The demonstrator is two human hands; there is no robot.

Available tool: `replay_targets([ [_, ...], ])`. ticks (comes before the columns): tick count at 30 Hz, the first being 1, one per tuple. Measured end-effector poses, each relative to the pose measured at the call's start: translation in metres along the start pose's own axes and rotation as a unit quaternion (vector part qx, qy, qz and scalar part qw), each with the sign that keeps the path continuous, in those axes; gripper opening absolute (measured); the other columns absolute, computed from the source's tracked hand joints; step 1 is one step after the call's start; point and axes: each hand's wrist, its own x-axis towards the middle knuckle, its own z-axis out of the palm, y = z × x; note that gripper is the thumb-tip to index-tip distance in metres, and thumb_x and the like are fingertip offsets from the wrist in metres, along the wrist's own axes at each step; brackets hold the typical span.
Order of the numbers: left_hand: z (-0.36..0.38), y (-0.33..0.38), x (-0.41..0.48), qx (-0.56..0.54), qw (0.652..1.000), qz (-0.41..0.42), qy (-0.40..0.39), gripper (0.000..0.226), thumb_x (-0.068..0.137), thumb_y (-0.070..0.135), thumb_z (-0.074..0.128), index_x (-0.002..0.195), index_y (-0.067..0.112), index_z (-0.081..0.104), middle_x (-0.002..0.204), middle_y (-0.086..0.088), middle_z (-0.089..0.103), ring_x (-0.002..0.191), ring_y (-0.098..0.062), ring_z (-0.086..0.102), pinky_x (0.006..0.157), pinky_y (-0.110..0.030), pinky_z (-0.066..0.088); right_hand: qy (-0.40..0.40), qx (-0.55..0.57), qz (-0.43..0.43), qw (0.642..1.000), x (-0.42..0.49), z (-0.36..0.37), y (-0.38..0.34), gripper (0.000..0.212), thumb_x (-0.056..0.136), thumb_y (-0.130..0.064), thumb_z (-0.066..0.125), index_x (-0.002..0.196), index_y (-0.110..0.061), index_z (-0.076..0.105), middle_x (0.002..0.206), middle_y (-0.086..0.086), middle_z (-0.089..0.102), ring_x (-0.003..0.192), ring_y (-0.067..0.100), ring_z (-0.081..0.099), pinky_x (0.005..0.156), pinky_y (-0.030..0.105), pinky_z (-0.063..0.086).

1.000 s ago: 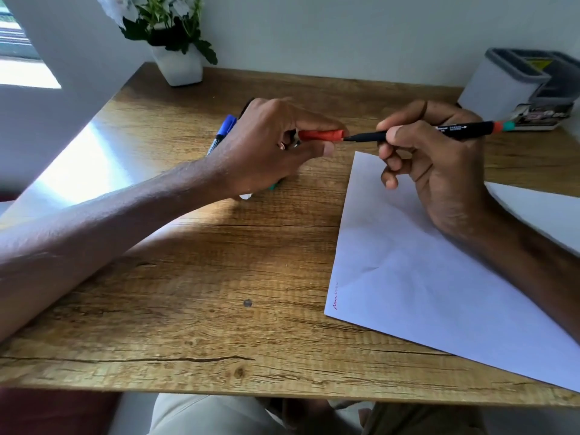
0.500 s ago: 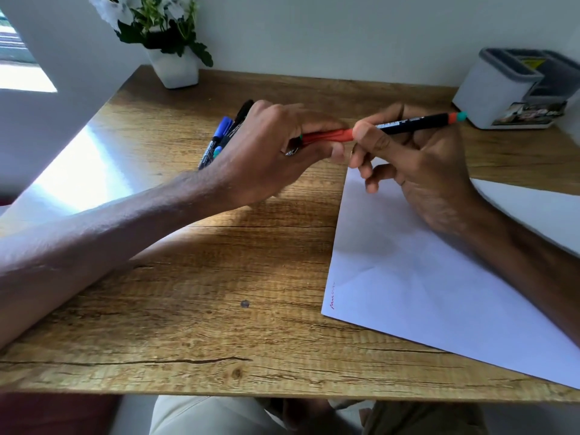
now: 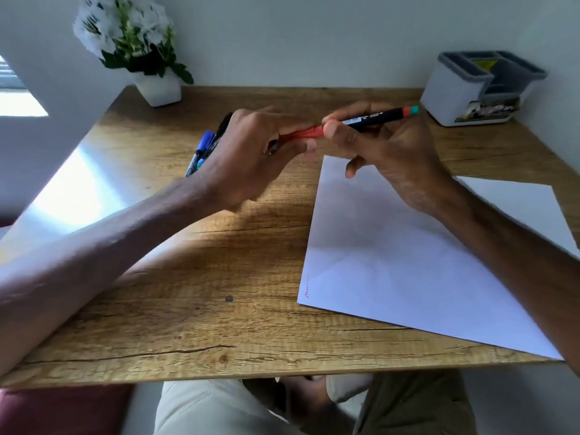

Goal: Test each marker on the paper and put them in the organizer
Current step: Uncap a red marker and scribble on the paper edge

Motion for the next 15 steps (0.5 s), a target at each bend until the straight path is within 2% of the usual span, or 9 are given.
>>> replay_targets([
  [2, -0.002, -0.005, 0.006, 0.035, 0.999, -0.003, 0.026, 0.027, 0.099, 0.031, 0.069, 0.12, 0.015, 0.077, 0.096, -0.002, 0.077, 0.075, -0.005, 0.057, 0.07, -0.022, 0.044, 0.041, 0.011, 0.008, 0.999, 0.004, -0.009, -0.002, 0.018, 0.089, -0.02, 0.082, 0.102, -0.008, 0.08, 0.087, 0.001, 0.078, 0.075, 0.014, 0.072, 0.057, 0.031, 0.061],
  [4, -0.004, -0.008, 0.011, 0.063, 0.998, 0.005, 0.028, 0.031, 0.099, 0.03, 0.069, 0.124, 0.014, 0.075, 0.108, -0.004, 0.079, 0.086, -0.015, 0.065, 0.076, -0.022, 0.048, 0.064, 0.007, 0.01, 0.998, 0.007, -0.023, -0.001, 0.02, 0.088, -0.021, 0.083, 0.103, -0.008, 0.08, 0.087, 0.0, 0.078, 0.078, 0.013, 0.072, 0.06, 0.03, 0.062],
  [5, -0.004, -0.008, 0.014, 0.07, 0.997, 0.01, 0.022, 0.031, 0.099, 0.03, 0.069, 0.125, 0.013, 0.075, 0.111, -0.003, 0.079, 0.089, -0.015, 0.067, 0.078, -0.014, 0.047, 0.06, -0.02, 0.004, 0.998, 0.008, -0.031, -0.001, 0.021, 0.087, -0.021, 0.084, 0.102, -0.008, 0.08, 0.087, 0.0, 0.079, 0.078, 0.012, 0.072, 0.062, 0.029, 0.061],
  [7, -0.002, -0.005, 0.021, 0.077, 0.997, 0.017, 0.01, 0.03, 0.099, 0.028, 0.07, 0.124, 0.013, 0.075, 0.111, -0.004, 0.079, 0.087, -0.005, 0.061, 0.078, 0.0, 0.036, 0.033, -0.122, -0.028, 0.992, 0.01, -0.045, 0.001, 0.024, 0.084, -0.022, 0.087, 0.103, -0.008, 0.082, 0.088, -0.005, 0.08, 0.078, 0.006, 0.072, 0.068, 0.02, 0.056],
  [10, 0.007, 0.009, 0.04, 0.065, 0.998, 0.021, -0.007, 0.03, 0.098, 0.025, 0.071, 0.125, 0.014, 0.074, 0.098, -0.003, 0.075, 0.08, 0.005, 0.047, 0.073, -0.002, 0.033, 0.008, -0.262, -0.102, 0.96, 0.013, -0.061, -0.001, 0.025, 0.085, -0.026, 0.086, 0.106, -0.012, 0.082, 0.095, -0.008, 0.079, 0.083, -0.004, 0.073, 0.073, 0.009, 0.049],
  [11, 0.011, 0.017, 0.049, 0.056, 0.998, 0.019, -0.012, 0.03, 0.097, 0.026, 0.072, 0.126, 0.016, 0.074, 0.094, 0.001, 0.071, 0.076, 0.004, 0.048, 0.071, -0.003, 0.035, 0.006, -0.301, -0.123, 0.945, 0.016, -0.066, -0.002, 0.025, 0.086, -0.027, 0.084, 0.107, -0.014, 0.082, 0.098, -0.007, 0.079, 0.085, -0.004, 0.073, 0.074, 0.01, 0.051],
  [13, 0.015, 0.026, 0.061, 0.027, 1.0, -0.007, -0.012, 0.035, 0.095, 0.03, 0.074, 0.128, 0.018, 0.07, 0.095, 0.004, 0.071, 0.077, 0.0, 0.06, 0.071, -0.009, 0.044, -0.014, -0.366, -0.135, 0.921, 0.023, -0.07, -0.001, 0.028, 0.087, -0.028, 0.082, 0.112, -0.015, 0.08, 0.106, -0.001, 0.08, 0.093, 0.005, 0.075, 0.084, 0.022, 0.058],
  [15, 0.025, 0.033, 0.081, -0.026, 0.998, -0.06, 0.009, 0.047, 0.091, 0.034, 0.078, 0.132, 0.017, 0.063, 0.095, 0.008, 0.075, 0.079, -0.004, 0.068, 0.075, -0.016, 0.052, -0.03, -0.431, -0.096, 0.897, 0.029, -0.084, 0.0, 0.027, 0.089, -0.026, 0.08, 0.114, -0.014, 0.079, 0.106, 0.005, 0.08, 0.092, 0.016, 0.074, 0.082, 0.027, 0.057],
])
